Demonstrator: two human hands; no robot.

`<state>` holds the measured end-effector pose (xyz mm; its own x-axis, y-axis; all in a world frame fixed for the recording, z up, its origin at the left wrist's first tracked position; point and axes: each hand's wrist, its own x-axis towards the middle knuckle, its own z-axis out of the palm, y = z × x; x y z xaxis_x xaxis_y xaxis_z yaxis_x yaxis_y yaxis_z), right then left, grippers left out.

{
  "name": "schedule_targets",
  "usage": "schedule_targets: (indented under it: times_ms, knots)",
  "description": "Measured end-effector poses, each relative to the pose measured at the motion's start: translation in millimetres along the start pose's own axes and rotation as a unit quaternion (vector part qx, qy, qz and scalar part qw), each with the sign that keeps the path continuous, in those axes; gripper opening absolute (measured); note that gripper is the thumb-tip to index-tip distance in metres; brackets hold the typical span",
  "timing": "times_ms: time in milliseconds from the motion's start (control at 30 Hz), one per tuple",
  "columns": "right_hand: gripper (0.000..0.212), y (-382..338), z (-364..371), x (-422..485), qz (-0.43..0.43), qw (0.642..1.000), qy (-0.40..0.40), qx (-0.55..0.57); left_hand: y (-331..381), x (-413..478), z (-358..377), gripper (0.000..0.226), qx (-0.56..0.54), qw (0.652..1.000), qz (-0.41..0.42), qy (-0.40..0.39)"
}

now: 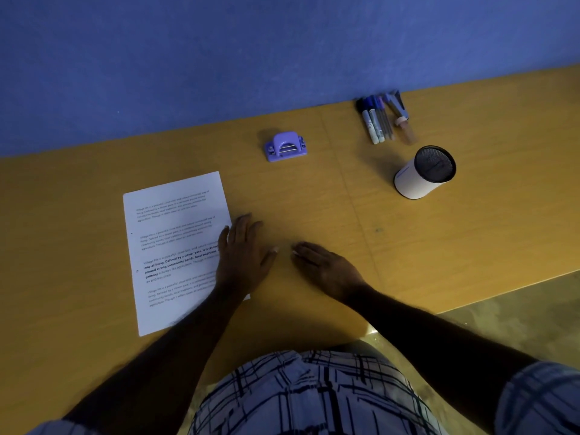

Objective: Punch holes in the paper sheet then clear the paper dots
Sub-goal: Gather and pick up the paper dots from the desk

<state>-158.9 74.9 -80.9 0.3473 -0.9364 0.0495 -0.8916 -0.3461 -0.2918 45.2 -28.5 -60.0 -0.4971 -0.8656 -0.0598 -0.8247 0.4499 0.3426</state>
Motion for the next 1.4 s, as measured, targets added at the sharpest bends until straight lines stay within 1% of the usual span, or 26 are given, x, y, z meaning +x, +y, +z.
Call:
schedule_targets:
  times_ms: [67,200,267,333,433,533,633,700,733,800,833,867,900,933,1000,1100,1167,1267,1333,1400]
  knots:
    - [0.056,0.7,-3.7,1.0,-0.014,1.0,0.017,-0.016,0.4,-0.3,-0.3,0.061,-0.005,1.0,0.006,0.009]
    - [0.035,1.4,-9.1,13.4,-0.035,0.998,0.048,-0.007,-2.4,-0.3,3.9,0.042,-0.006,0.999,0.024,0.031]
    - [0.028,0.8,-12.4,19.2,-0.042,0.998,0.05,-0.017,-3.3,0.3,6.9,0.036,-0.005,0.999,0.031,0.042]
    - [0.027,2.0,-13.7,21.9,-0.043,0.998,0.042,-0.024,-3.2,1.6,9.6,0.034,-0.008,0.998,0.035,0.049]
    - [0.026,5.5,-12.7,25.1,-0.035,0.999,0.007,-0.015,-2.1,3.5,10.7,0.033,-0.009,0.998,0.035,0.047]
    - [0.019,7.7,-11.0,33.7,-0.038,0.998,-0.006,-0.043,-0.7,4.3,9.3,0.034,-0.004,0.999,0.03,0.036]
    - [0.027,11.0,-11.6,41.9,-0.014,0.998,-0.042,-0.047,2.4,5.3,8.4,0.036,-0.002,1.0,0.022,0.019]
    - [0.027,13.5,-12.2,45.3,0.016,0.998,-0.053,-0.019,4.6,6.2,8.8,0.037,-0.003,1.0,0.019,0.002]
    - [0.025,14.1,-14.0,46.1,0.042,0.998,-0.048,0.013,5.7,6.6,9.2,0.037,-0.002,1.0,0.019,-0.009]
    - [0.02,15.4,-20.5,46.3,0.112,0.986,-0.006,0.122,8.8,7.2,10.4,0.038,0.004,0.999,0.026,-0.026]
    - [0.016,17.9,-24.4,45.5,0.146,0.971,0.032,0.189,11.1,7.6,10.9,0.038,0.008,0.999,0.032,-0.03]
    - [0.014,21.8,-27.6,43.4,0.184,0.949,0.067,0.248,13.8,7.5,11.4,0.038,0.013,0.999,0.038,-0.032]
    - [0.014,26.0,-31.4,40.5,0.23,0.923,0.078,0.299,16.9,7.6,12.2,0.038,0.015,0.998,0.043,-0.033]
    - [0.015,30.0,-34.4,36.3,0.28,0.892,0.074,0.347,20.0,7.0,13.3,0.038,0.014,0.998,0.049,-0.034]
    - [0.018,37.0,-36.5,27.6,0.363,0.812,0.065,0.452,26.4,5.7,15.8,0.04,0.008,0.998,0.052,-0.042]
    - [0.018,40.2,-41.8,16.1,0.426,0.682,0.096,0.587,36.2,6.1,19.4,0.04,0.007,0.998,0.046,-0.04]
    - [0.016,40.6,-47.7,9.8,0.432,0.589,0.12,0.673,42.3,8.7,21.8,0.039,0.004,0.998,0.041,-0.037]
    - [0.017,45.2,-61.3,1.0,0.428,0.47,0.137,0.76,52.2,16.4,23.2,0.039,-0.023,0.999,0.038,-0.029]
    - [0.018,50.5,-71.0,-3.4,0.41,0.398,0.148,0.807,61.9,23.8,22.2,0.038,-0.044,0.998,0.038,-0.018]
    - [0.018,56.1,-83.4,-7.8,0.374,0.34,0.157,0.849,76.8,33.2,19.4,0.036,-0.066,0.997,0.046,-0.006]
